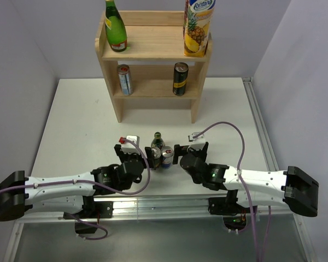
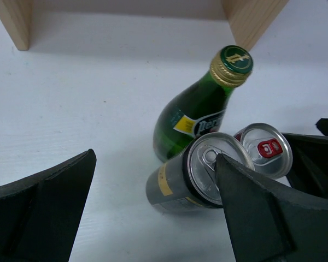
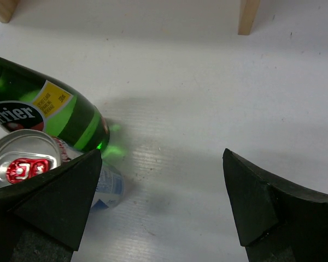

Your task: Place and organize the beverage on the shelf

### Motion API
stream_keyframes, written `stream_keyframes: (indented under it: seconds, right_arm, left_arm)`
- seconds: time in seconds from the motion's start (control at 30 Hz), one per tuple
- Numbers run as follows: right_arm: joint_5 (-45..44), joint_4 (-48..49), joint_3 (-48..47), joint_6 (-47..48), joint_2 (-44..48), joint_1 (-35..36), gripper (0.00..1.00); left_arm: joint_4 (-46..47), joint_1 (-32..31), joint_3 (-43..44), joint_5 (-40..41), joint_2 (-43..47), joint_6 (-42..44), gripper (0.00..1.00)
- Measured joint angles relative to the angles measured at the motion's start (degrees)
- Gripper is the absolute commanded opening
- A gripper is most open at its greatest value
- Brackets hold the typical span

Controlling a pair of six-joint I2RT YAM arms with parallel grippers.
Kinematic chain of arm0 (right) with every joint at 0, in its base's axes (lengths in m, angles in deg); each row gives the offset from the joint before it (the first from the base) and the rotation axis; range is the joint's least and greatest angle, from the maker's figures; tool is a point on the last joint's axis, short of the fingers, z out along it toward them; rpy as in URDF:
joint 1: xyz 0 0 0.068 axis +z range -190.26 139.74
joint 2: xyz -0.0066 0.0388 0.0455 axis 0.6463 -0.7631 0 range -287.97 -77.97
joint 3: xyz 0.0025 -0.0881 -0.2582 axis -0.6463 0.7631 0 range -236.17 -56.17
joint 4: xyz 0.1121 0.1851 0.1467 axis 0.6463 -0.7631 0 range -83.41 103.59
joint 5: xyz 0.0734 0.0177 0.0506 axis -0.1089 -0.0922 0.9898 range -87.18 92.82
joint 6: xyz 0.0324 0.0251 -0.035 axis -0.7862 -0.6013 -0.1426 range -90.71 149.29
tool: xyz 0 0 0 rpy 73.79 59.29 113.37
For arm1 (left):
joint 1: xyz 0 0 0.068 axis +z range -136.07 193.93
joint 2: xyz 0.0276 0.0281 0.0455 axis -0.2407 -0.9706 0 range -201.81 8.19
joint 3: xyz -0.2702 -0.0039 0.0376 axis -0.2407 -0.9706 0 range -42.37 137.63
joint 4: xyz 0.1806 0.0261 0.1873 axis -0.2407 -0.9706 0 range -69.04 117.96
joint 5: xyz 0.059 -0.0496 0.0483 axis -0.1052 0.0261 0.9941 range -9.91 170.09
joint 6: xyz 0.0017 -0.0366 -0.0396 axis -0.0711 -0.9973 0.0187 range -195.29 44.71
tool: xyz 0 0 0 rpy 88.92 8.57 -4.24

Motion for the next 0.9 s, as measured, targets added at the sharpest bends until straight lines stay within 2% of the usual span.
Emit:
stream_keyframes:
  seconds: [0.2, 0.37, 0.67, 0.9]
  right_arm:
    - [-1.38, -0.72, -0.37, 0.22, -0.33, 0.0, 0.99]
    - [-1.51, -0.68, -0.52, 0.22, -0.81, 0.02, 0.99]
    - [-1.46, -0.63, -0.59, 0.2, -0.98, 0.28, 0.99]
    - [-1.49, -0.68, -0.81, 0.2, -1.09, 0.37, 0.99]
  left_arm:
    - [4.72, -4.35, -0.33, 4.07, -3.72, -4.09, 0.99]
    - [4.57, -6.62, -0.04, 5.9, -4.46, -5.31, 0.99]
    - [-1.33, -6.8, -0.04, 9.81, -1.4, -4.87, 0.99]
    - [-1.11, -6.47, -0.04, 9.55, 1.09, -0.81, 0.99]
